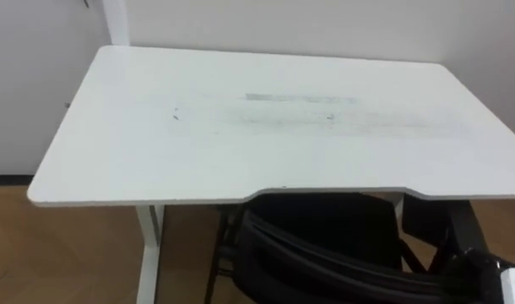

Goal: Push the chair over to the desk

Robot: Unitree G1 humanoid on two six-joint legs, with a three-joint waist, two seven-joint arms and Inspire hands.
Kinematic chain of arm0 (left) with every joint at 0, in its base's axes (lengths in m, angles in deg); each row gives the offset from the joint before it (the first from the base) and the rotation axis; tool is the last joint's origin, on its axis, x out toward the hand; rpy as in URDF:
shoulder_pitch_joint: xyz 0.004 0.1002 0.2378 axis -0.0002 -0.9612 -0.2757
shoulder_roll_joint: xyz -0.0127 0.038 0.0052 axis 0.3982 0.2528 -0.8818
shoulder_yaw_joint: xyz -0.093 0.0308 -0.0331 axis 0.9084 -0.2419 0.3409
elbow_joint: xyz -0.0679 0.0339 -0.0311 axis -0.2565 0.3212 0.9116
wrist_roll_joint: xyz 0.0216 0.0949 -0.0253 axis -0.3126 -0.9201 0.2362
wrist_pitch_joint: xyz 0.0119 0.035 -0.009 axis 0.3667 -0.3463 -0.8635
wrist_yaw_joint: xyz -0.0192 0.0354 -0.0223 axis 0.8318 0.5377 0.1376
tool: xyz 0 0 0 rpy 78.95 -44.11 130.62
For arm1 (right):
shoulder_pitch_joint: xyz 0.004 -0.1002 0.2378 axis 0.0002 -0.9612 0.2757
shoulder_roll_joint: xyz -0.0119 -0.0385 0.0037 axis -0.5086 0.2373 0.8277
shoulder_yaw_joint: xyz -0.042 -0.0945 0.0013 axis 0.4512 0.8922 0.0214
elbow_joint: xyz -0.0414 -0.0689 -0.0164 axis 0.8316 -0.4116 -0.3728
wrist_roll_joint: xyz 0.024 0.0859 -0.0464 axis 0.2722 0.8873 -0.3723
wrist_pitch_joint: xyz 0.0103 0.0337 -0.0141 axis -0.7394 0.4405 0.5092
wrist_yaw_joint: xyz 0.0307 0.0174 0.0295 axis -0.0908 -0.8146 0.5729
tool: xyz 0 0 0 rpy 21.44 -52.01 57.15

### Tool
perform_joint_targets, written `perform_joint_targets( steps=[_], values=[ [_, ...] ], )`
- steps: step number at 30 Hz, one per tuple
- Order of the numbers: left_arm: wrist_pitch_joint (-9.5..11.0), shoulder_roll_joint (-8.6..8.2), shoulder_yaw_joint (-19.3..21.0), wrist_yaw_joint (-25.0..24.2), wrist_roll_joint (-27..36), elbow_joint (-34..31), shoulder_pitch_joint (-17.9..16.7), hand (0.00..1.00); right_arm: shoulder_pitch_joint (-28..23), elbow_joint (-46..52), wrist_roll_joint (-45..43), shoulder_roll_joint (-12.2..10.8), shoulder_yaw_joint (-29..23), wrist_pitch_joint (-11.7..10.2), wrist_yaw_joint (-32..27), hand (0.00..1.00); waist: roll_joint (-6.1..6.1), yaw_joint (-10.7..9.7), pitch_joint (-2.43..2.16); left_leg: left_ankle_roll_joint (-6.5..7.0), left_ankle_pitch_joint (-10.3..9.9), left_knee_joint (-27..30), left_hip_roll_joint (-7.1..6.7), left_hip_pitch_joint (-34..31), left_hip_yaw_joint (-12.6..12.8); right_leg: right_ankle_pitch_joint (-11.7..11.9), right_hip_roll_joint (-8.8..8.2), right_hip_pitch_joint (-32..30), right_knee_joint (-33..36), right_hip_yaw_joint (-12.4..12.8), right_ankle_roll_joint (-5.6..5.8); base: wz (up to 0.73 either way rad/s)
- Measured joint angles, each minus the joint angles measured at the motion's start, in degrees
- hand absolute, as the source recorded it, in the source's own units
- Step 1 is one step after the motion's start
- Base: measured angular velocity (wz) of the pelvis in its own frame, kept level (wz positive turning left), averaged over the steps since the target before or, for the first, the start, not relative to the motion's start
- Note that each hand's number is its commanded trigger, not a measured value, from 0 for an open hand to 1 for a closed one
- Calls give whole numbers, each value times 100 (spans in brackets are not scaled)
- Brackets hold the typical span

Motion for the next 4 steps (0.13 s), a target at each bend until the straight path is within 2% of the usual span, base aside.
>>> perform_joint_targets(
  steps=[2,3,4],
  values=[
    [-102,1,-127,-2,-198,-418,113,0,69,-2,181,13,93,205,48,0,28,-40,-4,86,-83,3,-16,3,133,-185,220,-14,160,36,-61,-12],
    [-125,1,-147,0,-223,-505,128,0,75,-3,232,30,127,254,52,0,39,-48,-9,57,-89,5,-14,2,218,-240,298,0,159,44,-69,-24],
    [-165,-7,-185,-7,-233,-515,167,0,139,-55,262,70,154,297,55,0,74,-105,-20,-193,-74,43,-3,-5,519,-311,475,83,44,36,-201,-17]
  ],
)
